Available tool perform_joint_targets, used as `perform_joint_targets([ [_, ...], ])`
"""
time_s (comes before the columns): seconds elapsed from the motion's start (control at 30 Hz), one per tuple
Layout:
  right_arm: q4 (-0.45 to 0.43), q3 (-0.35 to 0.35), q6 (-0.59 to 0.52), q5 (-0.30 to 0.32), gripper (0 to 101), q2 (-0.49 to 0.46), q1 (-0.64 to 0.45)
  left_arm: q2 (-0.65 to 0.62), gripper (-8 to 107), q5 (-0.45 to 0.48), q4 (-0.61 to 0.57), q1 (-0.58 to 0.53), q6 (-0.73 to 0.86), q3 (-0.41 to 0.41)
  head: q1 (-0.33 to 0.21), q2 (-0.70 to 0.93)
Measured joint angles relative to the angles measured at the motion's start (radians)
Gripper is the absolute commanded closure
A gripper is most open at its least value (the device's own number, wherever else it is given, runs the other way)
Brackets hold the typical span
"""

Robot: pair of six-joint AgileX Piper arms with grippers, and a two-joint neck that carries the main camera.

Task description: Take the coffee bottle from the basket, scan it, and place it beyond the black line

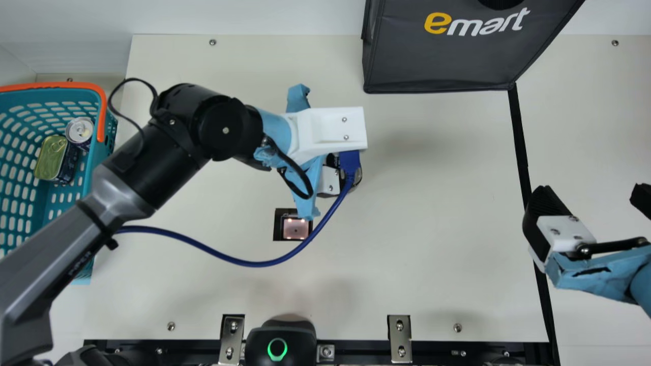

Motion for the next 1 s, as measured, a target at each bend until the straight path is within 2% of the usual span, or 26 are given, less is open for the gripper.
perform_joint_targets([
  [0.37,0.000,0.000,0.000,0.000,10,0.000,0.000,0.057,89,0.007,0.027,-0.016,-0.018,-0.084,0.000,0.000],
  [0.73,0.000,0.000,0.000,0.000,10,0.000,0.000,0.082,89,-0.017,0.046,-0.034,-0.026,-0.080,0.000,0.000],
  [1.0,0.000,0.000,0.000,0.000,10,0.000,0.000,0.091,63,-0.024,0.058,-0.048,-0.032,-0.075,0.000,0.000],
])
